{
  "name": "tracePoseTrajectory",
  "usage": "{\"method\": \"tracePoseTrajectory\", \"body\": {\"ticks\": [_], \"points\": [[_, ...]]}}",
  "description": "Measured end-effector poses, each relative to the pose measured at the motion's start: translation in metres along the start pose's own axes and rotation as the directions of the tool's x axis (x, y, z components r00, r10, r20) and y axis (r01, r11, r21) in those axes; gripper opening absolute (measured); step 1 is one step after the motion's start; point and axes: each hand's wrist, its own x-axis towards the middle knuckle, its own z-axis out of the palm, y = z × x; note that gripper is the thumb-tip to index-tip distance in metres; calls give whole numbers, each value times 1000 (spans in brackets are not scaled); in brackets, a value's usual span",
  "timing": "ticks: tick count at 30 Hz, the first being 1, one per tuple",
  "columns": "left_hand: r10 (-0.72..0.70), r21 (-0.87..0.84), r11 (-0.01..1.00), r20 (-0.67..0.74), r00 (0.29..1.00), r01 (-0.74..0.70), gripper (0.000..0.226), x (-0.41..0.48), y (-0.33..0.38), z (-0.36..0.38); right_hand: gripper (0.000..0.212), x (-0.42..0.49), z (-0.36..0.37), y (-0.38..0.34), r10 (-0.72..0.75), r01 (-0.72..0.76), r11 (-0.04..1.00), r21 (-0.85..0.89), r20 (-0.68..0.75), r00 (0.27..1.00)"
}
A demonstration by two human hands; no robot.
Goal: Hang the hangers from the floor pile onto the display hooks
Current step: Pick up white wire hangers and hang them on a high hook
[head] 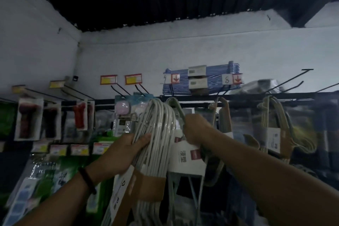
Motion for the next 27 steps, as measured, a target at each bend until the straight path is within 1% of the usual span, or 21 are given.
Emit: {"method": "tracePoseTrajectory", "body": {"ticks": [2, 3, 6, 8, 11, 15, 18, 20, 23, 27], "points": [[0, -53, 999, -8, 1000, 0, 61, 12, -5, -1, 19, 25, -6, -5, -9, 10, 999, 33, -30, 1000], [6, -82, 997, -14, 1000, -7, 58, 18, -7, -1, 20, 35, -9, -7, -11, 14, 998, 58, -45, 999], [-4, -146, 989, -58, 998, -5, 38, 33, -6, -2, 17, 56, -11, -12, -17, 31, 992, 121, -109, 994], [-4, -130, 992, -61, 998, -4, 32, 43, -2, -1, 15, 61, -7, -16, -37, 58, 990, 126, -156, 987], [-30, -138, 990, -76, 997, 19, 29, 56, 3, 0, 15, 68, 1, -15, -73, 94, 993, 67, -263, 962], [-28, -111, 994, -56, 998, 22, 30, 68, 9, 1, 18, 74, 2, -4, -15, 79, 985, 156, -370, 929], [-30, -115, 993, -59, 998, 23, 37, 77, 7, 2, 16, 79, 12, -2, -14, 81, 981, 177, -350, 937], [-61, -103, 993, -58, 996, 55, 41, 84, 3, 5, 16, 86, 19, -2, -12, 73, 982, 174, -329, 944], [-106, -68, 993, -96, 990, 100, 39, 91, 0, 8, 14, 100, 25, -4, -13, 66, 983, 172, -292, 956], [-96, -17, 995, -119, 988, 95, 34, 99, -7, 7, 13, 123, 29, -7, -16, 78, 974, 213, -276, 961]]}}
